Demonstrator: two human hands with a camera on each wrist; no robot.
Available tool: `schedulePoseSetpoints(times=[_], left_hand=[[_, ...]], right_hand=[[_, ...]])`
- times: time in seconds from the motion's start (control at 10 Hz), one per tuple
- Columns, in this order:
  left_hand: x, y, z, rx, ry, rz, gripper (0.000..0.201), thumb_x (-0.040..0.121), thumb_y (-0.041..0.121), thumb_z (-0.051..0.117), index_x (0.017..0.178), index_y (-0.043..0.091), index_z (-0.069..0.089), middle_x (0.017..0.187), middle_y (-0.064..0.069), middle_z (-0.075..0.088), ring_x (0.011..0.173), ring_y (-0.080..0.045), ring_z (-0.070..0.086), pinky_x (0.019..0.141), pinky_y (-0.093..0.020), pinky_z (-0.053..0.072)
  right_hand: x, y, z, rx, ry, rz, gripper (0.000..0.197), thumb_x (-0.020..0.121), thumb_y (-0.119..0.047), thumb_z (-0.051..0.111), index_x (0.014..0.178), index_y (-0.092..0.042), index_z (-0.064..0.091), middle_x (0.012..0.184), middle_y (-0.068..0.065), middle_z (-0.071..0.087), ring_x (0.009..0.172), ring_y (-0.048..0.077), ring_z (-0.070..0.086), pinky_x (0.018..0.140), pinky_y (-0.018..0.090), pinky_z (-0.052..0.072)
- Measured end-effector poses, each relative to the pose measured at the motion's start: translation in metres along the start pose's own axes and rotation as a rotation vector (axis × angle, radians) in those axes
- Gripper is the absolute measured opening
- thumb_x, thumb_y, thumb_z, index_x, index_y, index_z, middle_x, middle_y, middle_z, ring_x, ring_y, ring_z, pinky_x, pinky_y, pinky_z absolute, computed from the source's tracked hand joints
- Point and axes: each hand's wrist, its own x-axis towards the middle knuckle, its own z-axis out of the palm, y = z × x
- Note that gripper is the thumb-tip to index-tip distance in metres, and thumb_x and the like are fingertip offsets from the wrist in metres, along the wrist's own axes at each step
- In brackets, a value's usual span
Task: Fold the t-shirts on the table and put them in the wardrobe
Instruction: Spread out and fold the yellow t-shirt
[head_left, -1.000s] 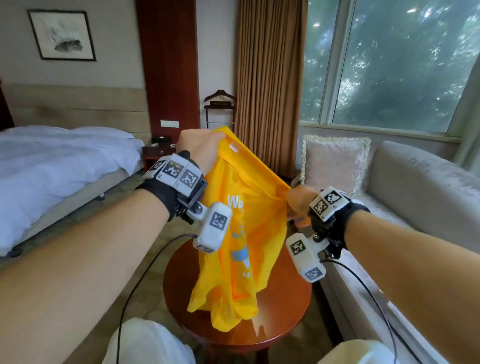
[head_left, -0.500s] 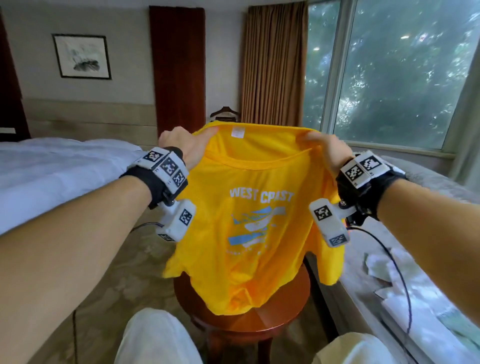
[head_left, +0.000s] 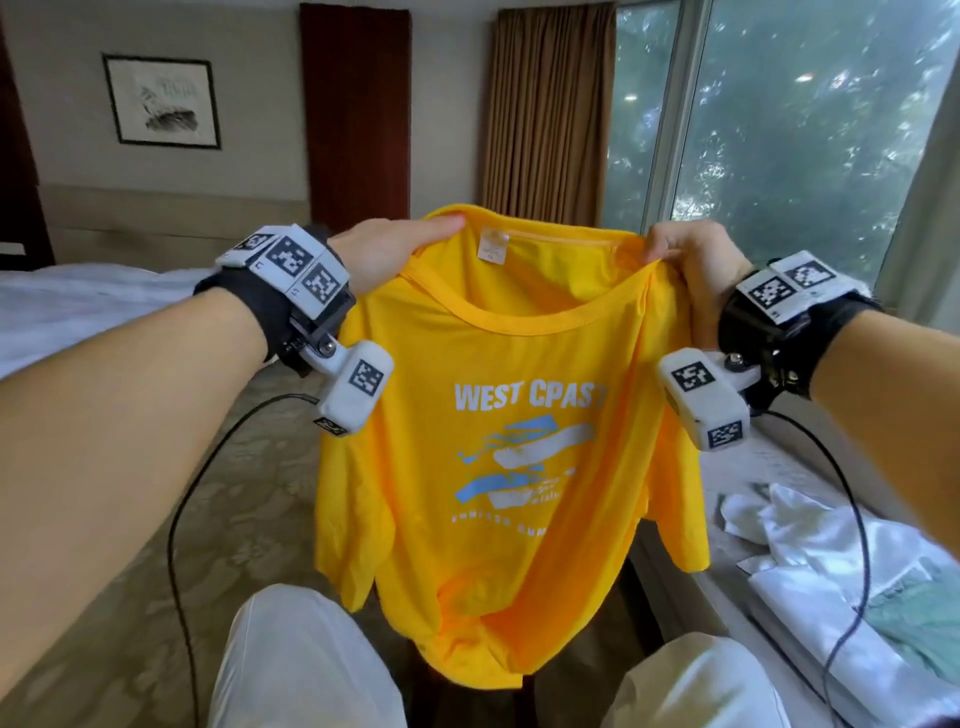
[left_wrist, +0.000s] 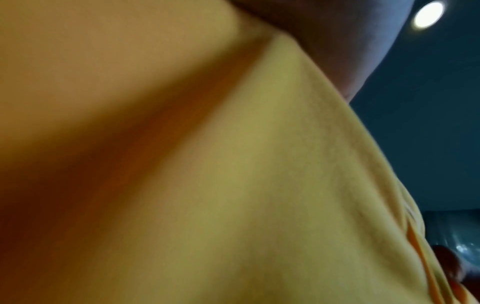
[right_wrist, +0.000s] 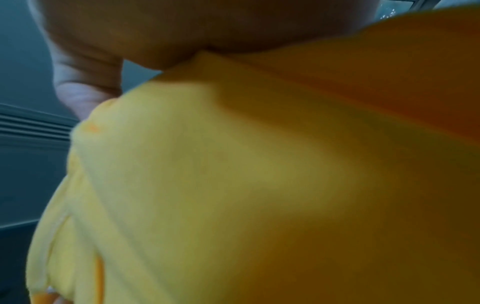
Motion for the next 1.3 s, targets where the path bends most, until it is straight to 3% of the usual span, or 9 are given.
schedulePoseSetpoints(times=[0.1, 0.3, 0.4, 0.5, 0.6, 0.8, 0.9, 1.0, 1.3], left_hand=[[-0.008, 0.006, 0.002, -0.046, -0.064, -0.023, 0.059, 0.078, 0.064, 0.066, 0.11, 0.015, 0.067, 0.104, -0.007, 0.072, 0.098, -0.026, 0.067, 0.095, -0.041, 0.052], [-0.015, 0.005, 0.005, 0.089, -0.08, -0.002, 0.064, 0.069, 0.067, 0.071, 0.103, 0.013, 0.074, 0.092, -0.005, 0.074, 0.088, -0.023, 0.069, 0.079, -0.033, 0.055], [-0.018, 0.007, 0.008, 0.216, -0.073, 0.005, 0.063, 0.065, 0.068, 0.073, 0.094, 0.012, 0.071, 0.087, -0.003, 0.07, 0.084, -0.019, 0.065, 0.063, -0.029, 0.045], [-0.019, 0.005, 0.003, 0.281, -0.085, 0.045, 0.081, 0.037, 0.077, 0.078, 0.082, 0.01, 0.073, 0.077, -0.005, 0.072, 0.077, -0.019, 0.067, 0.063, -0.032, 0.049], [-0.008, -0.01, -0.007, 0.306, -0.23, 0.121, 0.106, 0.009, 0.074, 0.083, 0.09, 0.006, 0.076, 0.086, -0.008, 0.076, 0.082, -0.021, 0.071, 0.079, -0.04, 0.056], [0.004, -0.041, -0.002, 0.567, -0.315, 0.148, 0.073, 0.037, 0.056, 0.086, 0.101, 0.023, 0.071, 0.103, 0.001, 0.072, 0.1, -0.02, 0.065, 0.09, -0.041, 0.052], [0.016, -0.06, 0.006, 0.515, -0.256, 0.119, 0.025, 0.069, 0.035, 0.087, 0.087, 0.027, 0.072, 0.092, 0.004, 0.069, 0.091, -0.015, 0.063, 0.075, -0.026, 0.049], [0.032, -0.083, 0.016, 0.417, -0.141, 0.091, 0.016, 0.073, 0.029, 0.084, 0.078, 0.022, 0.071, 0.082, 0.001, 0.067, 0.078, -0.013, 0.06, 0.065, -0.023, 0.045], [0.088, -0.152, 0.063, 0.336, 0.0, -0.04, 0.044, 0.077, 0.035, 0.081, 0.055, 0.015, 0.048, 0.057, -0.004, 0.046, 0.061, -0.019, 0.047, 0.052, -0.029, 0.029]], right_hand=[[-0.002, 0.003, -0.002, 0.04, -0.022, 0.019, 0.04, 0.084, -0.017, 0.045, 0.046, -0.018, 0.06, 0.056, 0.003, 0.052, 0.052, 0.019, 0.049, 0.055, 0.028, 0.043], [-0.009, 0.007, -0.006, 0.049, -0.016, 0.057, 0.029, 0.08, -0.018, 0.048, 0.056, -0.015, 0.062, 0.061, 0.006, 0.054, 0.057, 0.02, 0.05, 0.06, 0.029, 0.043], [-0.012, 0.014, -0.009, 0.032, -0.034, 0.062, 0.041, 0.083, -0.017, 0.048, 0.045, -0.018, 0.064, 0.055, 0.002, 0.057, 0.054, 0.018, 0.053, 0.059, 0.027, 0.045], [-0.016, 0.014, -0.013, 0.034, -0.022, 0.077, 0.04, 0.087, -0.016, 0.045, 0.053, -0.018, 0.065, 0.054, 0.0, 0.058, 0.05, 0.015, 0.055, 0.055, 0.023, 0.047], [-0.016, 0.014, -0.018, -0.008, 0.0, 0.097, 0.013, 0.071, -0.023, 0.052, 0.075, -0.011, 0.057, 0.072, 0.007, 0.053, 0.065, 0.02, 0.05, 0.065, 0.029, 0.042], [-0.012, 0.043, -0.027, -0.152, 0.032, 0.325, 0.048, 0.039, -0.038, 0.075, 0.08, -0.012, 0.074, 0.094, 0.014, 0.069, 0.091, 0.034, 0.062, 0.096, 0.048, 0.044], [-0.01, 0.052, -0.019, -0.241, 0.091, 0.379, 0.079, 0.036, -0.051, 0.083, 0.108, -0.021, 0.071, 0.116, 0.015, 0.066, 0.106, 0.039, 0.061, 0.099, 0.055, 0.044], [-0.007, 0.06, -0.009, -0.302, 0.183, 0.384, 0.086, 0.059, -0.047, 0.083, 0.131, -0.013, 0.052, 0.125, 0.009, 0.055, 0.108, 0.032, 0.054, 0.096, 0.042, 0.044], [0.038, 0.126, 0.005, -0.316, 0.274, 0.524, 0.089, 0.057, -0.057, 0.085, 0.125, -0.007, 0.058, 0.118, 0.01, 0.059, 0.102, 0.031, 0.055, 0.089, 0.042, 0.048]])
